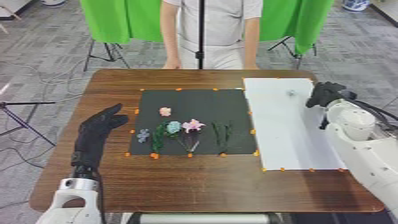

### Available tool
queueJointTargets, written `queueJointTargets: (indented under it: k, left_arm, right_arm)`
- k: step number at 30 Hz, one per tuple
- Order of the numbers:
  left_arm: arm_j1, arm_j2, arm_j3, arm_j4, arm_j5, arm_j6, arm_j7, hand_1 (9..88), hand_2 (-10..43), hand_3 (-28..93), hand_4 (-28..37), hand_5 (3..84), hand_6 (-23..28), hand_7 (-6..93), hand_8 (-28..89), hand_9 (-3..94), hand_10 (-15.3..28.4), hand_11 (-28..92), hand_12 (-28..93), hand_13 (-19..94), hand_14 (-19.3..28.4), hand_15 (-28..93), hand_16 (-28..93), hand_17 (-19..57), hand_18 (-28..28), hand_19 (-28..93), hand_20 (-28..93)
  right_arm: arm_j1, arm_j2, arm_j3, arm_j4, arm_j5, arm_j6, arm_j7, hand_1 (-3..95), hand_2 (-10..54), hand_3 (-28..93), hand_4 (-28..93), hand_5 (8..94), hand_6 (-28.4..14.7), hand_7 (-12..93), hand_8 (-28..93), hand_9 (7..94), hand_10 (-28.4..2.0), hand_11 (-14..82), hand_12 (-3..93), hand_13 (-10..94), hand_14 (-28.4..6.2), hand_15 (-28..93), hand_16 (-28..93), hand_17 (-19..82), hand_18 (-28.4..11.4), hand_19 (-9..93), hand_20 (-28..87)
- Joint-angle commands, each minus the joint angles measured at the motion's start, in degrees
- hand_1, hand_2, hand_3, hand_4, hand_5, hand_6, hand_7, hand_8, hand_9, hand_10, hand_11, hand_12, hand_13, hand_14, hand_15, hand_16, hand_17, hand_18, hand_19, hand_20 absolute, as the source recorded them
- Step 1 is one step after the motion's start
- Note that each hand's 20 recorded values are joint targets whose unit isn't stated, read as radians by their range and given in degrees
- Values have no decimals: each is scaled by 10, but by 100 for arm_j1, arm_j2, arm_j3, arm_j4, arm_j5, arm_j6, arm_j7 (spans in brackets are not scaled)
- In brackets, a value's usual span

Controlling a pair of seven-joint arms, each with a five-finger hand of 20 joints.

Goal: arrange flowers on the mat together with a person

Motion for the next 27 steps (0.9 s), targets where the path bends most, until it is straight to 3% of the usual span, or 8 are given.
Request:
queueJointTargets:
  k: [1, 5, 11, 17, 21, 27]
  left_arm:
    - [-86, -38, 60, 69, 26, -130, -84, 233, 16, 680, -228, 499, 41, 126, -48, 501, 147, 212, 169, 400, 189, 205, 30, 95, 123, 73, 203]
    - [-108, -13, 64, 81, 29, -144, -90, 232, 15, 681, -228, 499, 42, 125, -48, 502, 148, 212, 169, 400, 188, 204, 30, 95, 123, 73, 203]
    - [-116, -8, 56, 71, 33, -129, -68, 233, 16, 681, -227, 499, 42, 126, -48, 501, 148, 212, 169, 400, 188, 203, 30, 94, 123, 73, 202]
    - [-36, -59, 34, 31, 45, -105, -47, 234, 16, 681, -226, 500, 44, 124, -48, 499, 148, 213, 169, 398, 187, 203, 30, 94, 123, 72, 201]
    - [-13, -61, 11, 19, 30, -49, -22, 234, 16, 681, -225, 500, 44, 124, -48, 496, 147, 213, 169, 397, 188, 202, 30, 93, 122, 71, 201]
    - [6, 4, -4, 15, -1, -32, -40, 236, 16, 680, -223, 498, 46, 122, -48, 492, 145, 214, 168, 394, 186, 201, 30, 92, 123, 69, 200]
  right_arm:
    - [23, -177, -176, 194, 24, 554, -40, 381, -95, 755, -275, 578, 61, 191, -120, 787, -93, 127, 142, 783, -68, 220, 247, 430, -124, 275, 485]
    - [-100, -140, -270, 230, 55, 1013, -54, 422, -95, 748, -281, 617, 78, 214, -132, 809, -81, 139, 145, 808, -59, 233, 257, 425, -121, 263, 502]
    - [-162, -164, -381, 235, -60, 932, -41, 551, -95, 621, -281, 739, 87, 249, -19, 877, -58, 52, 274, 844, -29, 195, 422, 418, -114, 257, 532]
    - [-160, -123, -442, 128, -31, 1176, 72, 590, -95, 616, -279, 788, 79, 246, 18, 902, -44, 45, 310, 863, -15, 173, 485, 414, -108, 270, 534]
    - [-223, 123, -332, -693, -36, 1545, 363, 598, -95, 619, -279, 817, 68, 244, 41, 930, -45, 60, 330, 886, -15, 171, 513, 419, -103, 276, 529]
    - [12, 449, -573, -2103, 185, 1673, 476, 601, -95, 624, -277, 835, 57, 225, 54, 936, -48, 65, 333, 867, -27, 196, 554, 418, -100, 239, 516]
